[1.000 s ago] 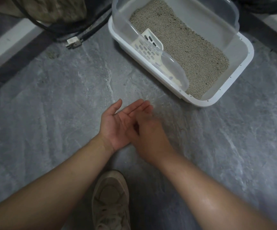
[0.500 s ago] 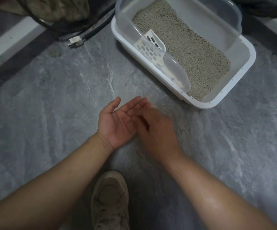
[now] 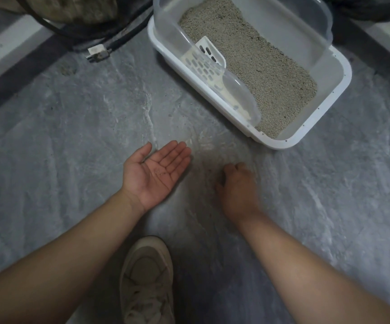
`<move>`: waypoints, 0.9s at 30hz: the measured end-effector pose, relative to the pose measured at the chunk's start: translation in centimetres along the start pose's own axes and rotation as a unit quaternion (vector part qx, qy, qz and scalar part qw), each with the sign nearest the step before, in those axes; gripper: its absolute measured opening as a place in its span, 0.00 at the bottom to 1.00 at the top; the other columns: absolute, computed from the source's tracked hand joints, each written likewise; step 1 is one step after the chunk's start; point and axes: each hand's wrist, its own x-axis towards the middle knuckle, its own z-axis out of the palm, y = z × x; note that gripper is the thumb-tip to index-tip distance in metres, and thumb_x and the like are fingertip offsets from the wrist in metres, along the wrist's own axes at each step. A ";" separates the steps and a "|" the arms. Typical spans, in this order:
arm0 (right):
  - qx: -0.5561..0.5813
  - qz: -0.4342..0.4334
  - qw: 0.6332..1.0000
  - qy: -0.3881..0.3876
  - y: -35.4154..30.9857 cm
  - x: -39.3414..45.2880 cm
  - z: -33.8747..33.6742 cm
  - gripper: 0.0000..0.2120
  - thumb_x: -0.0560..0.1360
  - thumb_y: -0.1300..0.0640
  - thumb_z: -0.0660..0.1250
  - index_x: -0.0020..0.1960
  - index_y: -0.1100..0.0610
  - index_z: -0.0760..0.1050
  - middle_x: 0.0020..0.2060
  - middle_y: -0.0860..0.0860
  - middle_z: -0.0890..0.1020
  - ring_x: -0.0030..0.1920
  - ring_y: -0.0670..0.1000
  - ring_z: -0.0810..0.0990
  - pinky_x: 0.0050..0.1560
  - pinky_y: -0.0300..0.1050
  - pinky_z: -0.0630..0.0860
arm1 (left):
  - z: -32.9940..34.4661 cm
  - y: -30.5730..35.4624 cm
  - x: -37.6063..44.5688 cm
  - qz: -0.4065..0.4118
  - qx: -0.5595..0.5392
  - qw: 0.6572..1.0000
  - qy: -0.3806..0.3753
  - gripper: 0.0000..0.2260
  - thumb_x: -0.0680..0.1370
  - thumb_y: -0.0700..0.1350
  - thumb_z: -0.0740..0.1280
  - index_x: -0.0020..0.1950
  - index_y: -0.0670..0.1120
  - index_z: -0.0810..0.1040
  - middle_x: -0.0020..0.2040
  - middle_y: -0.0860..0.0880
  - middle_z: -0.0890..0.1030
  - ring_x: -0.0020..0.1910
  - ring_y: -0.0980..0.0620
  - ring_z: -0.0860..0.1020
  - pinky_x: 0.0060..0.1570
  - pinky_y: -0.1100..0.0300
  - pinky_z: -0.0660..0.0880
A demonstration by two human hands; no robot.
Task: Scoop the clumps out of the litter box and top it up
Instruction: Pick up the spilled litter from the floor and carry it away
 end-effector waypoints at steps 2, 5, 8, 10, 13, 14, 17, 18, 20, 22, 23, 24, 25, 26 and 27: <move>-0.013 -0.018 1.000 0.006 -0.1 0.0 0.4 0.05 0.74 0.63 0.67 0.49 0.62 0.78 0.49 0.62 0.77 0.49 0.64 0.77 0.46 0.51 0.73 | 0.0 -0.1 0.0 -0.001 0.001 1.000 0.001 0.23 0.81 0.52 0.59 0.57 0.34 0.83 0.64 0.36 0.81 0.62 0.37 0.81 0.62 0.41 0.76; -0.028 -0.035 0.999 0.007 0.0 0.1 0.6 0.05 0.74 0.64 0.65 0.49 0.61 0.78 0.47 0.61 0.78 0.47 0.63 0.79 0.45 0.49 0.73 | 0.1 -0.3 0.1 -0.003 0.000 1.000 0.006 0.23 0.81 0.51 0.59 0.57 0.34 0.83 0.64 0.36 0.81 0.62 0.37 0.81 0.61 0.41 0.77; -0.023 -0.036 0.999 0.009 -0.1 0.4 0.5 0.05 0.75 0.63 0.65 0.49 0.61 0.78 0.47 0.61 0.78 0.48 0.63 0.79 0.45 0.49 0.73 | 0.1 -0.4 0.2 -0.005 0.004 1.000 0.010 0.23 0.81 0.52 0.59 0.55 0.34 0.84 0.64 0.36 0.81 0.62 0.37 0.81 0.62 0.41 0.77; -0.016 -0.028 0.999 0.013 -0.4 0.6 0.3 0.05 0.76 0.61 0.65 0.51 0.60 0.76 0.50 0.60 0.78 0.50 0.63 0.79 0.46 0.50 0.73 | 0.2 -0.5 0.2 -0.007 0.006 1.000 0.012 0.23 0.81 0.52 0.59 0.55 0.34 0.84 0.64 0.36 0.81 0.63 0.37 0.80 0.64 0.43 0.77; -0.008 -0.028 0.999 0.017 -0.8 0.8 0.1 0.10 0.76 0.55 0.66 0.54 0.60 0.74 0.52 0.60 0.77 0.51 0.62 0.77 0.47 0.51 0.73 | 0.2 -0.6 0.2 -0.009 0.009 1.000 0.016 0.23 0.82 0.52 0.59 0.57 0.34 0.84 0.64 0.36 0.80 0.63 0.37 0.80 0.66 0.45 0.75; -0.008 -0.032 0.999 0.019 -0.9 0.9 0.1 0.11 0.76 0.53 0.66 0.53 0.61 0.75 0.52 0.60 0.76 0.51 0.63 0.77 0.46 0.51 0.73 | 0.2 -0.6 0.1 -0.008 0.010 1.000 0.017 0.23 0.82 0.52 0.59 0.58 0.34 0.83 0.64 0.36 0.80 0.63 0.37 0.80 0.66 0.45 0.74; 0.007 -0.049 0.998 0.029 -1.5 1.2 0.3 0.08 0.75 0.57 0.67 0.47 0.63 0.77 0.46 0.63 0.77 0.45 0.64 0.78 0.43 0.52 0.74 | 0.2 -0.6 0.1 -0.006 0.017 1.000 0.018 0.23 0.82 0.52 0.59 0.62 0.34 0.79 0.64 0.35 0.80 0.63 0.37 0.80 0.66 0.45 0.73; 0.006 -0.053 0.998 0.030 -1.7 1.3 0.4 0.06 0.75 0.60 0.67 0.45 0.63 0.77 0.44 0.64 0.77 0.44 0.65 0.78 0.42 0.52 0.74 | 0.2 -0.6 0.0 -0.005 0.017 1.000 0.019 0.23 0.82 0.52 0.59 0.62 0.34 0.79 0.64 0.35 0.80 0.63 0.37 0.80 0.66 0.45 0.73; -0.009 -0.065 0.998 0.022 -1.9 1.6 0.4 0.03 0.73 0.63 0.67 0.43 0.64 0.78 0.41 0.64 0.77 0.41 0.65 0.78 0.40 0.51 0.74 | 0.2 -0.5 0.0 -0.005 0.016 1.000 0.021 0.23 0.82 0.52 0.59 0.62 0.34 0.79 0.64 0.35 0.80 0.63 0.37 0.80 0.66 0.45 0.74; -0.040 -0.085 0.996 0.008 -2.0 1.6 0.3 0.03 0.73 0.65 0.66 0.45 0.64 0.79 0.42 0.63 0.77 0.42 0.64 0.79 0.41 0.49 0.74 | 0.2 -0.5 -0.1 -0.005 0.016 1.000 0.018 0.23 0.82 0.52 0.58 0.64 0.34 0.79 0.64 0.36 0.80 0.63 0.37 0.80 0.66 0.45 0.75; -0.062 -0.098 0.993 0.003 -2.0 1.6 0.2 0.05 0.74 0.64 0.65 0.47 0.63 0.79 0.45 0.62 0.77 0.45 0.64 0.79 0.42 0.49 0.74 | 0.2 -0.4 -0.1 -0.006 0.016 1.000 0.016 0.23 0.82 0.52 0.58 0.64 0.35 0.78 0.64 0.36 0.80 0.63 0.37 0.80 0.65 0.45 0.76; -0.080 -0.108 0.991 -0.001 -2.1 1.6 0.0 0.06 0.75 0.64 0.64 0.50 0.62 0.78 0.47 0.61 0.78 0.47 0.64 0.79 0.44 0.49 0.74 | 0.2 -0.4 -0.1 -0.007 0.017 1.000 0.014 0.23 0.82 0.52 0.58 0.64 0.35 0.78 0.64 0.36 0.80 0.63 0.37 0.80 0.65 0.44 0.76; -0.093 -0.113 0.989 -0.004 -2.3 1.4 -0.2 0.08 0.75 0.64 0.63 0.53 0.62 0.78 0.49 0.61 0.77 0.50 0.63 0.79 0.46 0.50 0.74 | 0.2 -0.4 0.0 -0.007 0.017 1.000 0.013 0.23 0.82 0.52 0.58 0.64 0.35 0.78 0.64 0.36 0.80 0.63 0.37 0.80 0.64 0.43 0.76; -0.103 -0.113 0.988 -0.009 -2.4 1.4 -0.3 0.09 0.76 0.64 0.61 0.55 0.61 0.77 0.52 0.60 0.77 0.52 0.63 0.78 0.48 0.50 0.74 | 0.2 -0.4 0.0 -0.008 0.017 1.000 0.012 0.23 0.82 0.52 0.58 0.64 0.35 0.78 0.64 0.36 0.80 0.63 0.37 0.80 0.64 0.42 0.76; -0.109 -0.111 0.988 -0.012 -2.5 1.3 -0.3 0.11 0.77 0.65 0.60 0.57 0.61 0.76 0.54 0.60 0.77 0.54 0.62 0.78 0.49 0.50 0.74 | 0.2 -0.4 0.0 -0.009 0.018 1.000 0.011 0.23 0.82 0.52 0.58 0.64 0.35 0.78 0.64 0.36 0.80 0.63 0.37 0.80 0.63 0.42 0.76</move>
